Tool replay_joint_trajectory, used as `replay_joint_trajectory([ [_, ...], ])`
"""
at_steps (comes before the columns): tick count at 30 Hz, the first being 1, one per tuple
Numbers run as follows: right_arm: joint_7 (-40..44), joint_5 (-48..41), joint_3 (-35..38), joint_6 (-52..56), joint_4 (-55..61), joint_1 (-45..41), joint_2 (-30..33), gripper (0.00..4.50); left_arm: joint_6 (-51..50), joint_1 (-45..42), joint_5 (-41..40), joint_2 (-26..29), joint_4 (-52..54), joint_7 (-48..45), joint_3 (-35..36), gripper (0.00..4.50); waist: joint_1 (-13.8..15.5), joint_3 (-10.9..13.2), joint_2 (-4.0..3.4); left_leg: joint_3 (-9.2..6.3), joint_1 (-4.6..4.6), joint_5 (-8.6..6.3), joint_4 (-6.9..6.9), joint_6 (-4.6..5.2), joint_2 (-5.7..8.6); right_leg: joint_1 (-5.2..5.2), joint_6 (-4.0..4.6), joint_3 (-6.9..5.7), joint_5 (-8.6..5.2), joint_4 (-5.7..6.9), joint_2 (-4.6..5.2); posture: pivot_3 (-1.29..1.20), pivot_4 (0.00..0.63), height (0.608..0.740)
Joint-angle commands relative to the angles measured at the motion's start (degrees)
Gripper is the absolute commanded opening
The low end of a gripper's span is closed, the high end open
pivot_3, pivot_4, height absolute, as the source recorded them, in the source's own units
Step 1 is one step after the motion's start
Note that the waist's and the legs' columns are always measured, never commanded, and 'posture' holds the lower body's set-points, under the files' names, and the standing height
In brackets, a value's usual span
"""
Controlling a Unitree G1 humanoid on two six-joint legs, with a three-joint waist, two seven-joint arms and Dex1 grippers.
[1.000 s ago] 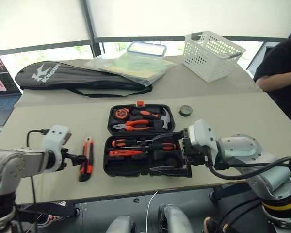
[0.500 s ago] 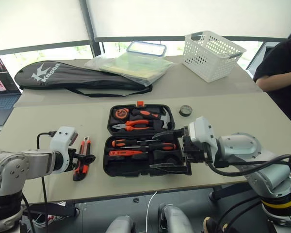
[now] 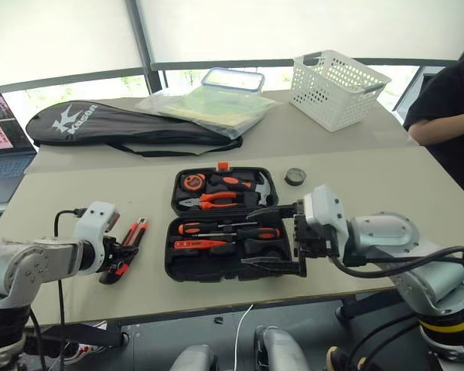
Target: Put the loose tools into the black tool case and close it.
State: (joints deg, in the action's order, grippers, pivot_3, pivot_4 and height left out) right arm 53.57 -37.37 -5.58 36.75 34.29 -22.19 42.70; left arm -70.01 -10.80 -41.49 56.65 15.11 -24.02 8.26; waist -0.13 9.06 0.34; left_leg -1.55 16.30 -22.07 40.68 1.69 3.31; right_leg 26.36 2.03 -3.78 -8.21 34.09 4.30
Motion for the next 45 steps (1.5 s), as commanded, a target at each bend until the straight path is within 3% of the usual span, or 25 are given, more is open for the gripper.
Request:
replay_joint_trajectory([
  [1, 2.1, -3.3, 3.5, 1.8, 2.1, 0.8, 2.9, 4.50, 25.8, -2.4, 9.5, 7.6, -5.0, -23.5, -5.6, 1.58, 0.3, 0.1, 0.07, -0.01, 0.02, 0.00, -0.01, -0.07, -0.03, 0.01, 0.03, -0.04, -0.02, 0.02, -0.03, 0.00, 0.150, 0.740],
  [4, 3.0, -1.9, 4.2, -0.5, 2.9, 3.4, 4.7, 4.50, 38.2, -15.5, 11.8, 9.4, -7.8, -45.2, -12.6, 1.58, 1.3, 0.2, 0.28, -0.15, 0.41, 0.07, 0.10, 0.05, -0.07, 0.14, 0.07, -0.30, -0.04, -0.02, -0.04, 0.00, 0.150, 0.740],
  [8, 4.8, 0.5, 3.7, -3.5, 3.3, 6.1, 5.9, 4.50, 40.6, -31.9, 17.6, 2.8, -12.4, -57.0, -24.2, 1.58, 1.3, 0.2, 0.32, -0.12, 0.75, 0.08, 0.31, 0.14, 0.08, 0.25, -0.06, -0.44, 0.06, -0.08, 0.12, 0.00, 0.150, 0.740],
  [11, 5.2, 1.3, 3.2, -4.1, 3.2, 6.5, 6.1, 4.50, 37.9, -38.0, 19.2, -2.1, -12.4, -62.4, -30.2, 1.58, 0.4, 0.2, 0.39, 0.02, 1.04, 0.11, 0.44, 0.30, 0.09, 0.04, -0.19, -0.40, 0.14, -0.06, 0.14, 0.00, 0.150, 0.740],
  [15, 4.5, 3.2, 2.0, -4.5, 3.0, 6.2, 5.9, 4.50, 33.8, -41.3, 27.4, -6.4, -10.7, -63.6, -40.7, 1.58, -0.3, 0.2, 0.45, 0.04, 1.03, -0.01, 0.63, 0.54, -0.02, 0.13, -0.19, -0.33, 0.18, -0.08, 0.09, 0.00, 0.150, 0.740],
  [18, 3.8, 4.4, 1.7, -4.5, 3.2, 6.5, 5.6, 4.50, 24.3, -43.0, 28.5, -9.8, -9.9, -61.2, -43.9, 1.58, 0.0, 0.3, 0.49, 0.01, 1.09, -0.07, 0.64, 0.65, -0.06, 0.14, -0.20, -0.26, 0.17, -0.10, 0.04, 0.00, 0.150, 0.740],
  [23, 3.6, 5.9, 1.9, -5.3, 3.7, 8.1, 6.1, 4.50, 15.7, -42.7, 29.4, -12.1, -7.6, -58.3, -45.7, 1.58, 0.5, 0.3, 0.51, -0.01, 1.12, -0.24, 0.96, 0.96, -0.08, 0.20, -0.30, -0.27, 0.16, -0.07, -0.05, 0.00, 0.150, 0.740],
  [35, 2.7, 8.4, 0.1, -6.9, 2.4, 8.1, 4.1, 4.50, 18.7, -39.3, 30.7, -10.8, -6.6, -58.7, -46.3, 1.58, 0.8, 0.3, 0.51, 0.00, 1.07, -0.28, 1.13, 1.02, 0.02, 0.19, -0.51, -0.11, 0.29, -0.12, 0.05, 0.00, 0.150, 0.740],
  [37, 2.5, 8.9, -0.4, -7.1, 2.2, 8.0, 3.7, 4.50, 19.0, -39.2, 30.7, -11.0, -6.9, -59.0, -46.2, 2.56, 0.8, 0.3, 0.51, 0.01, 1.06, -0.28, 1.13, 1.00, 0.02, 0.19, -0.50, -0.11, 0.28, -0.11, 0.05, 0.00, 0.150, 0.740],
  [38, 2.4, 9.2, -0.5, -7.1, 2.1, 8.0, 3.5, 4.50, 19.1, -39.2, 30.5, -11.0, -6.8, -59.3, -46.1, 2.72, 0.8, 0.3, 0.51, 0.01, 1.06, -0.28, 1.14, 1.00, 0.02, 0.19, -0.50, -0.10, 0.28, -0.11, 0.06, 0.00, 0.150, 0.740],
  [43, 2.5, 10.0, -0.6, -7.4, 2.1, 8.5, 3.3, 4.50, 15.8, -40.8, 27.3, -12.6, -6.2, -59.8, -42.9, 4.46, 1.1, 0.3, 0.51, -0.01, 1.09, -0.27, 1.17, 1.01, 0.12, 0.18, -0.51, -0.13, 0.29, -0.11, 0.04, 0.00, 0.150, 0.740],
  [45, 2.5, 9.9, -0.5, -7.4, 2.2, 8.6, 3.3, 4.50, 15.8, -41.7, 26.5, -13.3, -7.1, -59.1, -40.9, 4.48, 1.3, 0.3, 0.51, -0.02, 1.10, -0.27, 1.21, 1.03, 0.19, 0.17, -0.51, -0.13, 0.28, -0.11, 0.04, 0.00, 0.150, 0.740],
])
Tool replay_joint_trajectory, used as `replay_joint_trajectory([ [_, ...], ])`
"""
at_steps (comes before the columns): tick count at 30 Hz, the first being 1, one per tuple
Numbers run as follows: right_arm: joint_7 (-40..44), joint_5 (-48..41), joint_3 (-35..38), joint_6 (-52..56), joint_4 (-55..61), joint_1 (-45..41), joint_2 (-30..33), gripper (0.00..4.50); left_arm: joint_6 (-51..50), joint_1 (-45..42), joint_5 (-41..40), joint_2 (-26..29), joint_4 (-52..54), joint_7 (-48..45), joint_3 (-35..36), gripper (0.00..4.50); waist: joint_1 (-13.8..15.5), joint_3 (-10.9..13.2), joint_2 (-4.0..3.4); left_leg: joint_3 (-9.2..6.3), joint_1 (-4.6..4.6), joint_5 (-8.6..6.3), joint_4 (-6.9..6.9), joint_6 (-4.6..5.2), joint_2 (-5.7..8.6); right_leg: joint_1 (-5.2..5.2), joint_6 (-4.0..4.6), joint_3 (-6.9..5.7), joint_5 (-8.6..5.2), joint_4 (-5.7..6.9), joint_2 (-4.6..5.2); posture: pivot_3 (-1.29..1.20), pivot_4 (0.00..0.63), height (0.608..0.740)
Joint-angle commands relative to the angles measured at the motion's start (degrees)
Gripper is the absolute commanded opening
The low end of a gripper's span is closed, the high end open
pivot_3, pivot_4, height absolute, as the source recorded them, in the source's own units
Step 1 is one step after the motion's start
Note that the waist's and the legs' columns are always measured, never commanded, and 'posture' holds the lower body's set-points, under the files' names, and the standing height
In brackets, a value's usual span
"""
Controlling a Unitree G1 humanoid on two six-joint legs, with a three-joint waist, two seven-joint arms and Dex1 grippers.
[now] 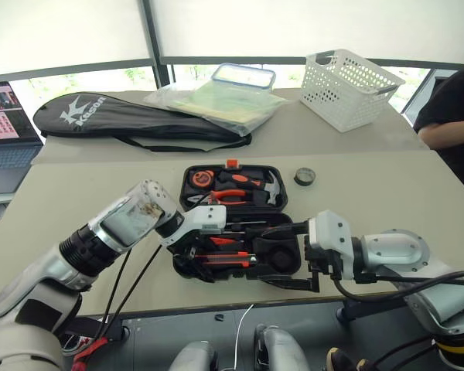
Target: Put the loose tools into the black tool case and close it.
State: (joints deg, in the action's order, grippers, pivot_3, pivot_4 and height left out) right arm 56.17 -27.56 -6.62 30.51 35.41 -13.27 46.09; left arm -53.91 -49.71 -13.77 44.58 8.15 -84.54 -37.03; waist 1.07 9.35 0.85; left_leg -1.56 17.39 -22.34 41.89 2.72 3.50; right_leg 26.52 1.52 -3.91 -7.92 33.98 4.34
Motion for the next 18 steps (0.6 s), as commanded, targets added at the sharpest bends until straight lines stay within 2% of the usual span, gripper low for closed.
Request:
replay_joint_trajectory([
  [1, -0.1, 0.0, 0.6, -1.1, 1.2, -0.3, -0.1, 4.50, 0.4, -3.1, -1.6, -1.3, -1.0, 1.8, 5.9, 4.48, 0.2, 0.0, 0.00, -0.01, 0.02, 0.00, 0.04, 0.01, 0.02, 0.00, 0.00, 0.00, 0.00, 0.00, 0.00, 0.00, 0.150, 0.740],
  [4, -0.1, 0.0, 0.8, -1.1, 1.3, -0.1, -0.1, 4.50, 2.8, -3.5, -2.4, -0.9, -2.4, 1.7, 8.8, 4.48, 0.0, 0.0, 0.01, -0.01, 0.03, 0.01, 0.05, 0.01, 0.00, 0.01, -0.01, 0.00, 0.00, 0.00, 0.01, 0.00, 0.150, 0.740],
  [7, 0.1, 0.1, 1.0, -1.3, 1.5, 0.5, 0.2, 4.50, 6.7, -3.0, -3.1, 1.0, -4.2, -0.3, 11.2, 3.78, -0.4, 0.0, 0.00, -0.01, 0.00, 0.00, 0.01, 0.00, -0.12, 0.01, -0.01, 0.01, 0.00, 0.01, 0.06, 0.00, 0.150, 0.740],
  [10, 0.3, 0.1, 1.1, -1.4, 1.5, 0.8, 0.3, 4.50, 13.5, -1.1, -2.3, 4.1, -4.3, -4.4, 11.5, 2.82, -0.8, 0.0, 0.00, 0.04, 0.02, 0.01, -0.01, -0.02, -0.13, 0.10, 0.00, 0.00, 0.00, 0.03, 0.04, 0.00, 0.150, 0.740],
  [18, -0.1, 0.0, 0.4, -0.7, 1.3, -0.4, -0.3, 4.50, 25.0, 4.0, 3.6, 7.4, -3.2, -6.8, 8.2, 0.06, -0.3, 0.0, 0.00, 0.06, 0.04, 0.00, 0.00, -0.03, -0.05, 0.11, 0.00, 0.00, 0.00, 0.00, 0.05, 0.00, 0.150, 0.740],
])
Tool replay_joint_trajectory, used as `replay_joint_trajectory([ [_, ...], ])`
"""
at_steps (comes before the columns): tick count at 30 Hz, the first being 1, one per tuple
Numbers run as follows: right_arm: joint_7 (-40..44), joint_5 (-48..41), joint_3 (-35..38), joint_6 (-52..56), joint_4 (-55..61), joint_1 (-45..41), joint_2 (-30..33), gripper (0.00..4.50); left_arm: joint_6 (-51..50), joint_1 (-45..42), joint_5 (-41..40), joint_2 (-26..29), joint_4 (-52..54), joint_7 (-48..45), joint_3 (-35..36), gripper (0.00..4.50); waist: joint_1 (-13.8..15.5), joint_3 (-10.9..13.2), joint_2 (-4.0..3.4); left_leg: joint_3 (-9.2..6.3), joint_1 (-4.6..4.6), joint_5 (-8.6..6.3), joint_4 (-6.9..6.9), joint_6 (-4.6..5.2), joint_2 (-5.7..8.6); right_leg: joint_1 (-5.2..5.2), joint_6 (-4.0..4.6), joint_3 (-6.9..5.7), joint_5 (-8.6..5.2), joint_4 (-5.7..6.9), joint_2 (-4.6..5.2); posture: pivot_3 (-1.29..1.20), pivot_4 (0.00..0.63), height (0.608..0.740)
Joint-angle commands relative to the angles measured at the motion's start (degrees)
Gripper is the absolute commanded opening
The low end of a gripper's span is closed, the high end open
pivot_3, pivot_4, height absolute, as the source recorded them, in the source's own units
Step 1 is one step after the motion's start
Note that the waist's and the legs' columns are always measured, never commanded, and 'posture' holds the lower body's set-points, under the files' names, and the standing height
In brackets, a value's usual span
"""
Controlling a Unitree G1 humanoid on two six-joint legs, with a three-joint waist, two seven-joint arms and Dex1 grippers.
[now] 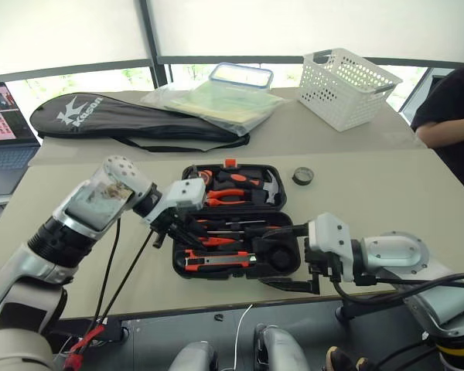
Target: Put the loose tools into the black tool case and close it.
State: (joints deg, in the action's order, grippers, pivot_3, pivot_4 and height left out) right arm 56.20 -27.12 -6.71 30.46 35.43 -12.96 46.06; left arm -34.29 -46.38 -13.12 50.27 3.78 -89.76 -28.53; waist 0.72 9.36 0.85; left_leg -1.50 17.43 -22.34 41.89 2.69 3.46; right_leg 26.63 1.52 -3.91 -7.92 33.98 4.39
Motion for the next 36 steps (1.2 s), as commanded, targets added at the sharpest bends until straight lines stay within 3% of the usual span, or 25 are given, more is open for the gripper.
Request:
replay_joint_trajectory([
  [1, -0.1, -0.5, 0.6, -0.6, 1.3, -0.7, -0.2, 4.50, 5.7, 1.1, 3.2, 2.1, 1.4, -2.1, -0.6, 0.06, 0.0, 0.0, 0.00, 0.00, 0.01, 0.00, 0.00, 0.00, 0.00, 0.00, 0.00, 0.00, 0.00, 0.00, 0.00, 0.00, 0.150, 0.740],
  [9, -0.7, -1.5, 1.1, 0.4, 2.3, -0.2, -0.2, 4.50, 10.2, 3.3, 10.2, -1.7, -0.7, 2.8, -2.7, 0.06, 0.3, 0.0, 0.00, -0.01, -0.10, 0.00, 0.01, 0.03, 0.02, -0.18, 0.00, 0.00, 0.00, -0.01, 0.00, 0.00, 0.150, 0.740],
  [15, -1.2, -2.6, 1.7, 1.2, 2.5, -0.5, -0.1, 4.50, 10.7, 6.6, 10.4, -2.2, 1.7, 2.5, -2.6, 0.06, 0.3, 0.0, -0.03, -0.04, -0.25, -0.03, -0.01, 0.08, -0.06, -0.30, -0.03, 0.06, -0.02, 0.00, -0.01, 0.00, 0.150, 0.740],
  [21, -1.4, -3.0, 2.0, 1.6, 2.6, -0.5, -0.1, 4.50, 8.1, 2.6, 8.0, -3.0, -1.1, 2.0, 2.2, 0.06, 0.8, 0.0, -0.02, -0.04, -0.23, -0.03, 0.01, 0.14, 0.04, -0.30, -0.06, 0.03, -0.02, 0.00, -0.06, 0.00, 0.150, 0.740],
  [25, -1.3, -2.9, 2.1, 1.4, 2.3, -0.3, -0.1, 4.50, 8.2, 0.2, 4.7, 0.4, -3.4, -2.2, 6.0, 0.06, 0.3, 0.0, 0.02, -0.03, -0.15, -0.03, 0.02, 0.15, 0.03, -0.22, -0.07, 0.01, -0.02, 0.01, -0.11, 0.00, 0.150, 0.740],
  [36, -1.0, -2.7, 1.9, 1.4, 1.9, -0.6, 0.0, 4.50, 10.4, 3.0, -0.2, 6.4, 0.2, -2.7, 2.2, 0.06, -0.1, 0.0, 0.02, -0.04, 0.01, -0.03, -0.04, 0.15, 0.08, -0.11, -0.08, -0.10, 0.00, 0.01, -0.07, 0.00, 0.150, 0.740],
])
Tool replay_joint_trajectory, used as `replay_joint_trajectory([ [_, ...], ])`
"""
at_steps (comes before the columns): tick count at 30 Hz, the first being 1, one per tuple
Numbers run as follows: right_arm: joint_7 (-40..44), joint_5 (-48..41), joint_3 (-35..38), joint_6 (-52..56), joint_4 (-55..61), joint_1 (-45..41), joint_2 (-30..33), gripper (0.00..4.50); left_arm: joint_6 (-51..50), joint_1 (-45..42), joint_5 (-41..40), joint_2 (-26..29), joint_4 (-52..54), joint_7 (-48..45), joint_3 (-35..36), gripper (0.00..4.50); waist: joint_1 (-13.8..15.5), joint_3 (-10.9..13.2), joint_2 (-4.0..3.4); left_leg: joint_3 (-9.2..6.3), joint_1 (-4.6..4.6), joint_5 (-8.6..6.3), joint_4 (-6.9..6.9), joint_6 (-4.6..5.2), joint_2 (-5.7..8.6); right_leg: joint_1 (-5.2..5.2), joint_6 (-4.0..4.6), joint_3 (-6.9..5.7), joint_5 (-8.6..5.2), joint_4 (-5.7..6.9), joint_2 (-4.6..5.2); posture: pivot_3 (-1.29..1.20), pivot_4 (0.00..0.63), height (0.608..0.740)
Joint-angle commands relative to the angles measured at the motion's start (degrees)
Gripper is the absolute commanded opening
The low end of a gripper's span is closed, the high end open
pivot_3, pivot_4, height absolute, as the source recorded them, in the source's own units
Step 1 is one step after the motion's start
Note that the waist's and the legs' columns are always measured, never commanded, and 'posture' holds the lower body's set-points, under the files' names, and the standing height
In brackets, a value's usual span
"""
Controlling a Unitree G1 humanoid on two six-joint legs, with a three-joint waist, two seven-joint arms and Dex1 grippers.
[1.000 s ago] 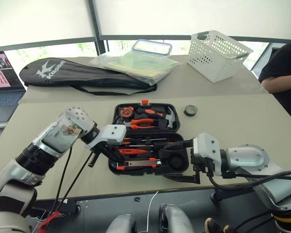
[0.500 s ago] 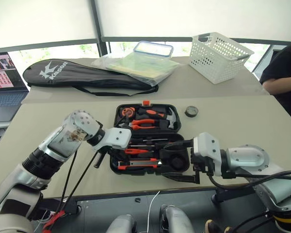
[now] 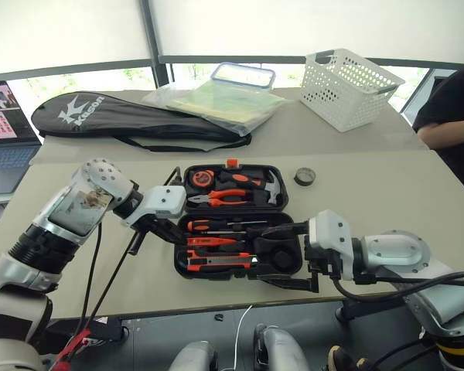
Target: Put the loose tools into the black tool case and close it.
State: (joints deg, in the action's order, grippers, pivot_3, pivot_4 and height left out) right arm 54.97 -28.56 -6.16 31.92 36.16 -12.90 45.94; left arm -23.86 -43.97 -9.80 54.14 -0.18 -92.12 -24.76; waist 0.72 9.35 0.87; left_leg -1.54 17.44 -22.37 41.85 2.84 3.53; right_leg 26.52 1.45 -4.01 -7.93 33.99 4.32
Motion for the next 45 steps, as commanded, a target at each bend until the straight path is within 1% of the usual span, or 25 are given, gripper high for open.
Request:
replay_joint_trajectory([
  [1, 0.3, -1.3, 1.4, 0.0, 1.1, -0.7, 0.2, 4.50, -0.1, 0.8, -4.1, 3.3, 4.9, -0.4, -2.3, 0.06, -0.1, 0.0, 0.00, 0.00, 0.00, 0.00, 0.00, 0.00, -0.01, 0.00, 0.00, 0.02, 0.00, 0.00, 0.01, 0.00, 0.150, 0.740],
  [2, 0.3, -1.4, 1.5, 0.0, 1.1, -0.8, 0.3, 4.50, -0.1, 0.8, -4.4, 3.8, 5.3, -0.4, -2.7, 0.06, -0.1, 0.0, 0.00, 0.01, 0.00, 0.00, -0.01, 0.00, -0.03, 0.01, 0.00, 0.02, 0.00, 0.00, 0.03, 0.00, 0.150, 0.740],
  [5, 0.4, -1.6, 1.6, 0.2, 1.1, -0.9, 0.4, 4.50, 1.7, 0.9, -2.1, 3.2, 3.8, -0.4, -2.7, 0.06, 0.0, 0.0, 0.00, 0.00, -0.01, 0.00, -0.01, -0.01, -0.04, 0.05, 0.00, 0.03, 0.00, -0.01, 0.02, 0.00, 0.150, 0.740],
  [9, 0.3, -1.6, 1.6, 0.4, 1.2, -1.0, 0.3, 4.50, 6.3, 1.9, 3.2, 1.1, 1.5, 1.4, -3.5, 0.06, 0.0, 0.0, 0.00, 0.03, -0.03, 0.00, 0.00, -0.01, -0.02, 0.03, 0.01, 0.05, 0.00, -0.01, 0.00, 0.00, 0.150, 0.740],
  [12, 0.2, -1.7, 1.5, 0.6, 1.4, -1.0, 0.2, 4.50, 8.2, 2.8, 5.2, 0.1, 1.1, 1.9, -3.7, 0.06, 0.0, 0.0, 0.00, 0.03, -0.11, 0.00, 0.00, -0.01, -0.02, -0.05, 0.00, 0.06, 0.00, -0.02, 0.02, 0.00, 0.150, 0.740],
  [19, -0.2, -2.2, 1.4, 0.9, 1.4, -1.3, 0.2, 4.50, 8.4, 6.6, 6.5, -0.4, 3.9, 0.8, -4.0, 0.06, 0.0, 0.0, -0.03, 0.04, -0.23, 0.00, -0.01, -0.01, -0.09, -0.10, 0.00, 0.13, -0.01, -0.01, 0.03, 0.00, 0.150, 0.740],
  [22, -0.4, -2.4, 1.3, 0.9, 1.4, -1.5, 0.1, 4.50, 9.0, 7.2, 7.5, -0.9, 3.5, 1.5, -3.8, 0.06, 0.0, -0.1, -0.06, 0.04, -0.25, 0.00, -0.01, 0.00, -0.09, -0.12, 0.00, 0.13, -0.01, -0.01, 0.02, 0.00, 0.150, 0.740],
  [26, -0.3, -2.4, 1.3, 0.8, 1.0, -1.7, 0.2, 4.50, 8.6, 5.4, 7.0, -0.5, 1.0, 0.9, -1.7, 0.06, 0.0, -0.1, -0.08, 0.04, -0.26, -0.01, -0.01, 0.00, -0.08, -0.13, 0.00, 0.13, -0.01, -0.01, 0.00, 0.00, 0.150, 0.740],
  [30, -0.1, -2.4, 1.2, 0.6, 0.9, -1.7, 0.4, 4.50, 6.4, 3.0, 4.1, 0.8, 0.0, -0.3, 0.7, 0.06, -0.1, -0.1, -0.08, 0.04, -0.25, -0.01, -0.01, 0.00, -0.09, -0.12, 0.00, 0.12, -0.01, 0.00, -0.03, 0.00, 0.150, 0.740],
  [34, 0.2, -2.2, 1.1, 0.1, 0.6, -1.6, 0.4, 4.50, 3.5, 1.7, -2.6, 4.5, 1.8, -0.4, 1.5, 0.06, -0.4, 0.0, -0.06, 0.04, -0.17, -0.01, -0.02, 0.00, -0.13, -0.03, 0.01, 0.12, -0.01, 0.01, -0.04, 0.00, 0.150, 0.740],
  [38, 0.3, -2.0, 0.9, -0.1, 0.3, -1.8, 0.2, 4.50, 4.4, 3.0, -4.3, 7.3, 3.9, -0.4, 0.0, 0.06, -0.2, 0.0, -0.05, 0.04, 0.01, -0.01, -0.02, 0.00, -0.05, 0.11, 0.00, 0.05, 0.00, 0.05, -0.06, 0.00, 0.150, 0.740],
  [42, 0.3, -2.0, 0.8, -0.1, 0.3, -2.0, 0.1, 4.50, 5.9, 4.8, -1.6, 5.8, 3.8, -0.4, -0.2, 0.06, -0.1, 0.0, -0.05, 0.03, 0.07, -0.01, -0.01, 0.01, 0.02, 0.12, 0.00, 0.01, 0.00, 0.01, -0.01, 0.00, 0.150, 0.740],
  [45, 0.3, -2.1, 0.8, 0.1, 0.5, -2.0, 0.2, 4.50, 6.8, 5.6, 1.0, 3.0, 3.5, 0.9, -1.1, 0.06, 0.0, 0.0, -0.05, 0.03, 0.06, -0.01, 0.00, 0.00, 0.03, 0.12, 0.00, 0.01, 0.00, 0.00, -0.01, 0.00, 0.150, 0.740],
])
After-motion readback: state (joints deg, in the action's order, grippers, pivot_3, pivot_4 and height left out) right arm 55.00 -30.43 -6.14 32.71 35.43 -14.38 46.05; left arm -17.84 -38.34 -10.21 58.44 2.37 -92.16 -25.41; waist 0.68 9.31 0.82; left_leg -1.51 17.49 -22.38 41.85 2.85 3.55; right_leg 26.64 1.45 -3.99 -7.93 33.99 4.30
